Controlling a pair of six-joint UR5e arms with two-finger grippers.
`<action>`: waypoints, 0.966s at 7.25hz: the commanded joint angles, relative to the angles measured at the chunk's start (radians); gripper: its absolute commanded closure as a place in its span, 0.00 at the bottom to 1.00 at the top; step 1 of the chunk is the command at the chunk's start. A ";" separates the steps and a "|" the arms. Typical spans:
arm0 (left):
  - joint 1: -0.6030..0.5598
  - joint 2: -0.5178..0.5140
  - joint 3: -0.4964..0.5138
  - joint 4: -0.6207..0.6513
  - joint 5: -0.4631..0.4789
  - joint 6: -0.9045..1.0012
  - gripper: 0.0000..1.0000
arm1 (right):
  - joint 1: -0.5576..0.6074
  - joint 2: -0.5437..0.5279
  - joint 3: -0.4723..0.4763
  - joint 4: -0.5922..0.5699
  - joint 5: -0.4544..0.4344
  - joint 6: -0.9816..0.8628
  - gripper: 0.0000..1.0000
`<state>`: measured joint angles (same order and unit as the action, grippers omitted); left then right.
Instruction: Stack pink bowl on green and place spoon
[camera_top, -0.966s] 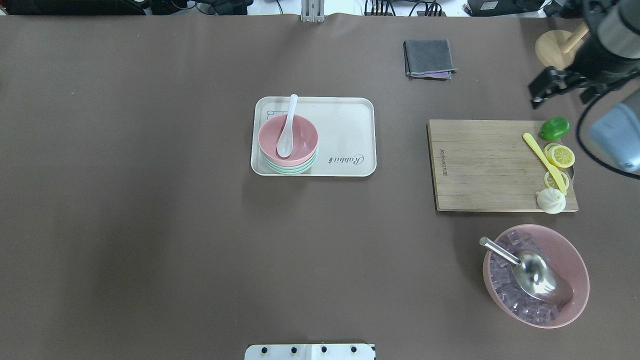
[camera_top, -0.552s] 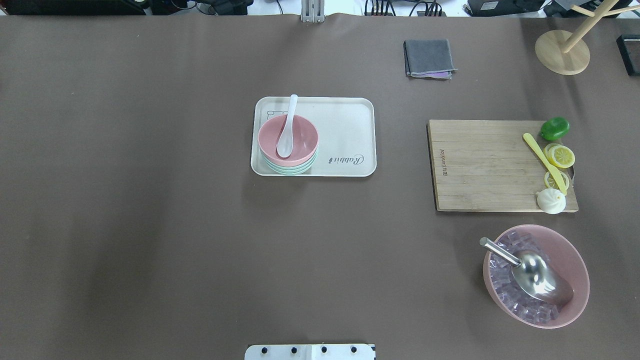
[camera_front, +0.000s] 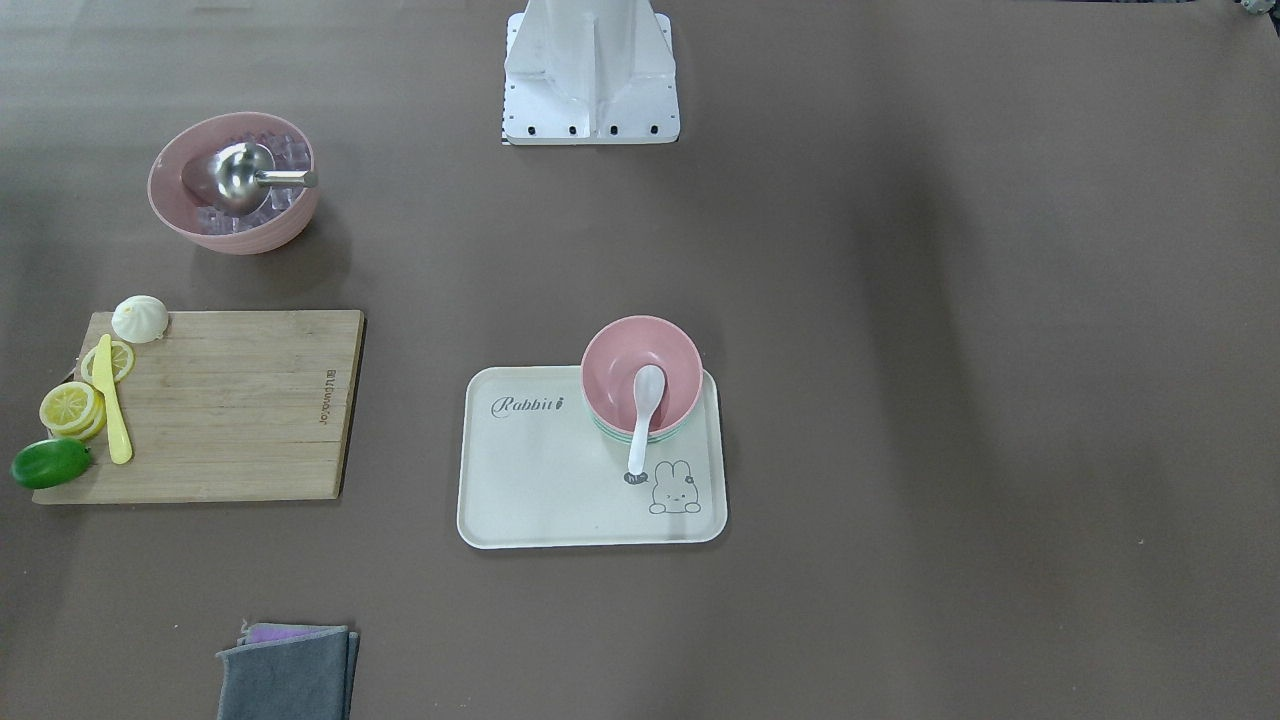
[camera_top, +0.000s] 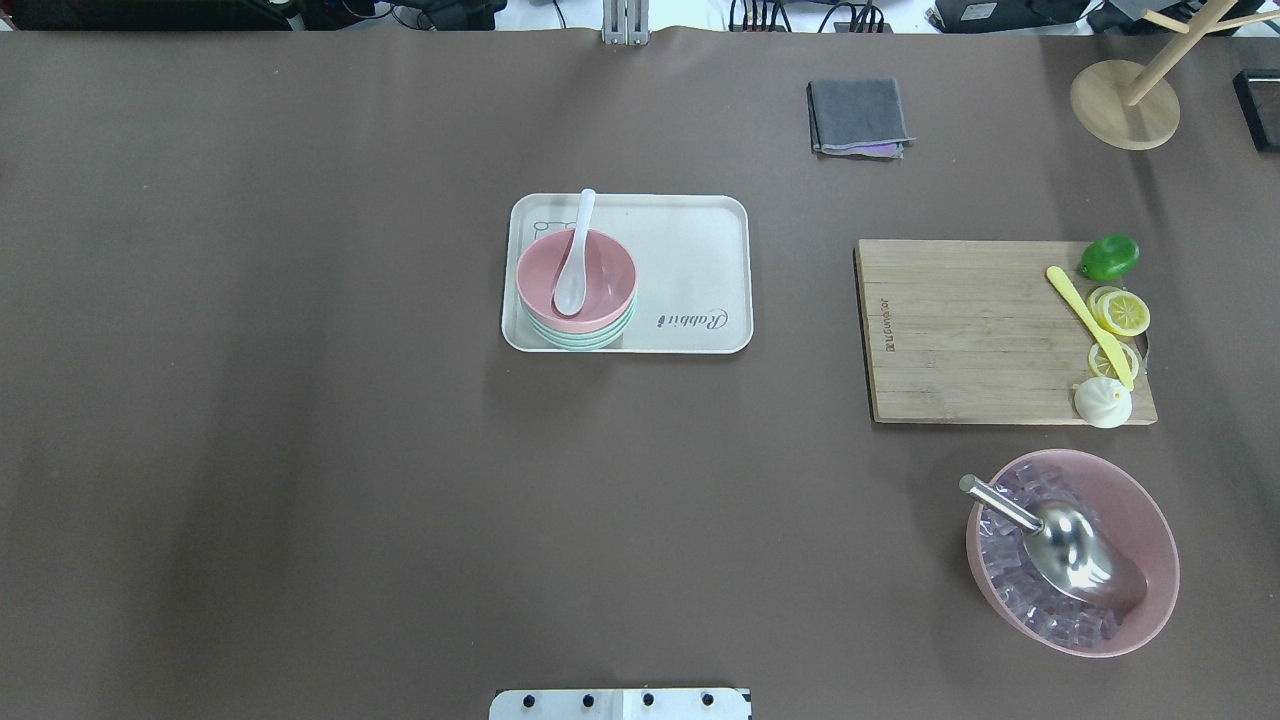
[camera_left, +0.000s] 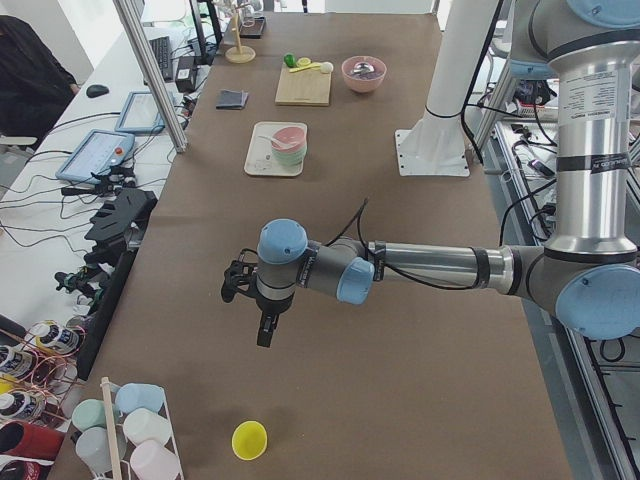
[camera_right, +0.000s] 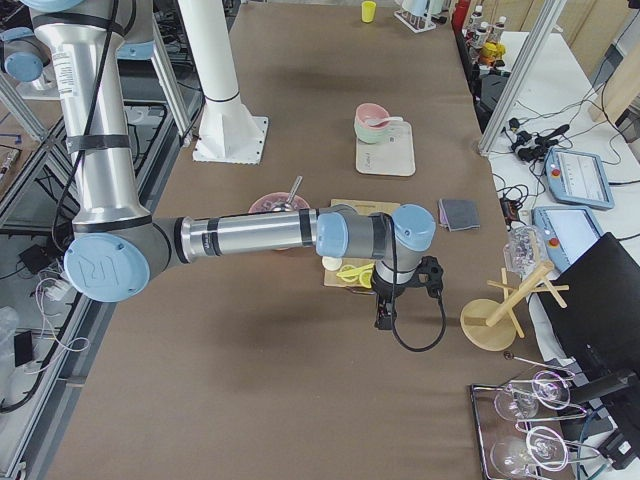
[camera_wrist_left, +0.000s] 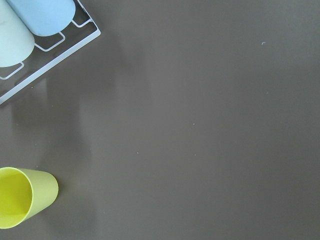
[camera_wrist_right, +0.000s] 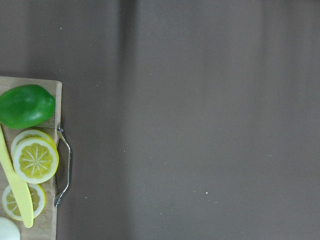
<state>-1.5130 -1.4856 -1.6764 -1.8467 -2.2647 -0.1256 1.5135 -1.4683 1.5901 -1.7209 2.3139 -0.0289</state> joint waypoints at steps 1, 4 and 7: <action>-0.001 0.005 0.020 0.007 -0.009 -0.009 0.02 | 0.013 -0.015 -0.005 0.006 0.036 0.003 0.00; 0.002 -0.008 0.017 0.009 -0.012 -0.014 0.02 | 0.031 -0.023 0.001 0.006 0.039 0.003 0.00; 0.004 -0.008 0.015 0.009 -0.013 -0.014 0.02 | 0.033 -0.024 0.007 0.007 0.039 -0.002 0.00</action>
<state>-1.5098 -1.4939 -1.6610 -1.8377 -2.2767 -0.1395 1.5447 -1.4929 1.5954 -1.7140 2.3531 -0.0292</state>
